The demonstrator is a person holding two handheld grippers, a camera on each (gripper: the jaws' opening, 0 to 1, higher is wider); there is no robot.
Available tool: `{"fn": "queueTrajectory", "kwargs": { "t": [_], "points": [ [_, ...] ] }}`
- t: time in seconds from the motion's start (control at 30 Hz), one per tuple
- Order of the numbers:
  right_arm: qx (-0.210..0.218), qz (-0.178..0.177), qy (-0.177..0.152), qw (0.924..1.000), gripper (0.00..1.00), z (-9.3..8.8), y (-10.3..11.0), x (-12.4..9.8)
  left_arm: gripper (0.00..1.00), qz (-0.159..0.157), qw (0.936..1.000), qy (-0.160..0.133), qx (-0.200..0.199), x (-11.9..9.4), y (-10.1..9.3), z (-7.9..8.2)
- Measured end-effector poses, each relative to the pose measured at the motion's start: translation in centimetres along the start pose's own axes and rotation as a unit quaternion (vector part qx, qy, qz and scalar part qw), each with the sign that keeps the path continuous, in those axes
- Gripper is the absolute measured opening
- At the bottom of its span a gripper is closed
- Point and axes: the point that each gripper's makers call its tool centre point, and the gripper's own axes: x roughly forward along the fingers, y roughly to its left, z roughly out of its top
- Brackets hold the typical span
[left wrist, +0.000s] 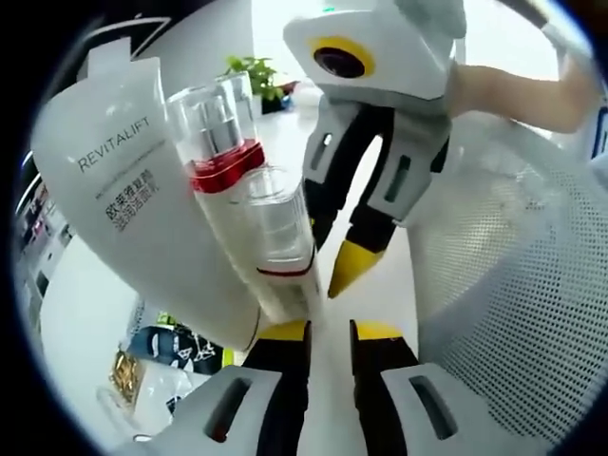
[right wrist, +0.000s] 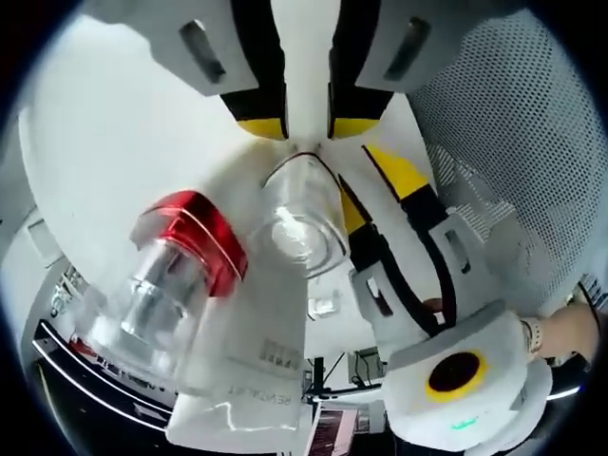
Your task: Arrange the skincare products in the storage area until every visible bottle or jar stands upright without overlapping.
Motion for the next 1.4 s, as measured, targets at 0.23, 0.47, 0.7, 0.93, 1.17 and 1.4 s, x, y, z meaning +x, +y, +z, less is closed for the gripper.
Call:
{"fn": "queueTrajectory", "kwargs": {
  "t": [0.23,0.47,0.7,0.93,1.17,1.4],
  "points": [
    [0.007,-0.009,-0.010,0.9999,0.18,0.0,-0.1,-1.3,0.13,0.014,0.9999,0.008,-0.002,-0.7,0.4,-0.2],
    [0.017,-0.022,-0.021,0.9994,0.20,-0.1,-0.4,-2.6,0.15,0.027,0.9995,0.010,-0.015,-1.9,0.9,0.5],
    [0.013,-0.039,-0.034,0.9986,0.26,0.7,-0.6,-4.3,0.20,0.054,0.9983,0.014,-0.018,-3.8,1.5,1.3],
    [0.001,-0.064,-0.041,0.9971,0.33,1.6,-1.1,-5.9,0.25,0.083,0.9956,0.013,-0.040,-6.0,1.8,1.1],
    [0.007,-0.076,-0.059,0.9953,0.42,2.7,-1.2,-7.7,0.37,0.119,0.9904,-0.014,-0.069,-8.6,2.6,2.2],
    [0.007,-0.090,-0.079,0.9927,0.51,4.0,-1.0,-9.8,0.49,0.150,0.9859,-0.021,-0.071,-11.1,2.9,2.7]
  ]
}}
